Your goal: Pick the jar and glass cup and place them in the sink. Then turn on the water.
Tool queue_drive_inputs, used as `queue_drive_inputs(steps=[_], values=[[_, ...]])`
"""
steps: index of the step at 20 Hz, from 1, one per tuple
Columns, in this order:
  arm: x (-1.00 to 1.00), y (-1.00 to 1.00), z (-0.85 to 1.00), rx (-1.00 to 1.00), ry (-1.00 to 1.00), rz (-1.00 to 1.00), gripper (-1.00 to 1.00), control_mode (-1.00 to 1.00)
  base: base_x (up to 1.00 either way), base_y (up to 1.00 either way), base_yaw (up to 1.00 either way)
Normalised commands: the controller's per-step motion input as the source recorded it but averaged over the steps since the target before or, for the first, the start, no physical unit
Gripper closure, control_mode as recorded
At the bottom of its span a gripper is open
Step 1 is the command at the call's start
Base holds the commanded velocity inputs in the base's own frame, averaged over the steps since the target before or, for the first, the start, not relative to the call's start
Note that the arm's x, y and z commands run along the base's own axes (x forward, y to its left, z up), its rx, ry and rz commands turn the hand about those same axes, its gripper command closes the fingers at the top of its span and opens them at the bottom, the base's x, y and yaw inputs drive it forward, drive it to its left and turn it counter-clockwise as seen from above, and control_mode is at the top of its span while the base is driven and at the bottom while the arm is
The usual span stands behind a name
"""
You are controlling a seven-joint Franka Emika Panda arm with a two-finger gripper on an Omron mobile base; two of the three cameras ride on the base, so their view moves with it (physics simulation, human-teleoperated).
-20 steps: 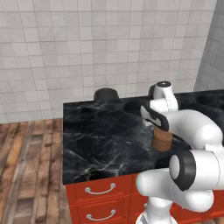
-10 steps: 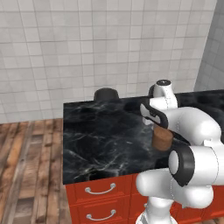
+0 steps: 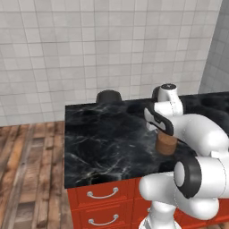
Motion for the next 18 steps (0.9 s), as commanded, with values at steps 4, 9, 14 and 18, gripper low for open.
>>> queue_drive_inputs(steps=[4, 9, 14, 18], values=[[-0.02, 0.0, -0.09, 0.0, 0.01, 0.0, 1.0, -1.0, 0.0, 0.0, 0.0], [-0.01, -0.05, 0.04, 0.01, 0.01, 0.0, 1.0, -1.0, 0.0, 0.0, 0.0], [-0.03, -0.2, 0.27, 0.01, 0.0, 0.0, 1.0, -1.0, 0.0, 0.0, 0.0], [-0.29, -0.27, 0.54, 0.0, 0.0, 0.04, 1.0, -1.0, 0.0, 0.0, 0.0]])
